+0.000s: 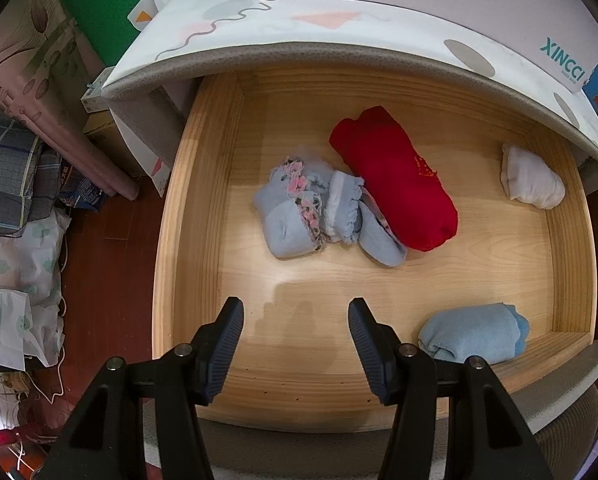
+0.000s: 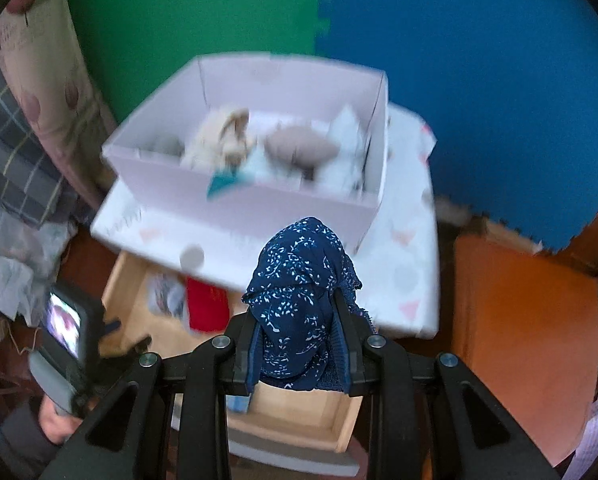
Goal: Take underwear out of drawer
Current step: 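Lift the navy floral underwear out with the right gripper over the white box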
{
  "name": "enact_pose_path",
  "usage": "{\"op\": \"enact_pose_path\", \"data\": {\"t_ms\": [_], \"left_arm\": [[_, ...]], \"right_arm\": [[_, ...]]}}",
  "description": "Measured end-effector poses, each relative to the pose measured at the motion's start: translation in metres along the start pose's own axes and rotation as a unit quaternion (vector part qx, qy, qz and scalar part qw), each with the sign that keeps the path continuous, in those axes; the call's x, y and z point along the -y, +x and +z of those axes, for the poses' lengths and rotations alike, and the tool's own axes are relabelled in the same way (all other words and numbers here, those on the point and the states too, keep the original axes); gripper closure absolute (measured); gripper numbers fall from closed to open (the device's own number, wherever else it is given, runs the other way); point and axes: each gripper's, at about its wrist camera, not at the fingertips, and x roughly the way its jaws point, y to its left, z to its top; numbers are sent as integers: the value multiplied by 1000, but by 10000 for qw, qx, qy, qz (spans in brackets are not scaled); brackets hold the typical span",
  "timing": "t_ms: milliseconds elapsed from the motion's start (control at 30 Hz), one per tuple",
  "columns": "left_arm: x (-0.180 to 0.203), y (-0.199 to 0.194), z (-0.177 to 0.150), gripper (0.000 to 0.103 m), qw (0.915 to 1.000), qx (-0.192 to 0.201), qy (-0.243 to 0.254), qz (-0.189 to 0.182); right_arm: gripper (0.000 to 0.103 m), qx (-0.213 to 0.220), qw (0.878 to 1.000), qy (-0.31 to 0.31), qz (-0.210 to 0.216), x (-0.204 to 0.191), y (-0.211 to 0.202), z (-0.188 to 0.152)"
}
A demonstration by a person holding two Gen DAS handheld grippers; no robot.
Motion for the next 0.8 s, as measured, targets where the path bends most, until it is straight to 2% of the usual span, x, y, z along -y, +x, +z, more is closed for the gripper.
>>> {"op": "enact_pose_path", "data": {"t_ms": [167, 367, 567, 800], "left_arm": [[0, 1, 0, 47, 10000, 10, -8, 1], [0, 0, 0, 47, 10000, 36, 4, -9], [-2, -2, 0, 47, 10000, 64, -30, -54], [-3, -3, -1, 47, 9999, 89, -40, -128]], "right_arm": [[76, 282, 9996, 54, -55, 3, -13, 39], [76, 380, 9991, 116, -166, 1, -4, 81], [76, 174, 9995, 135, -207, -6, 34, 108], [76, -186, 9995, 238, -136, -13, 90, 115]]}}
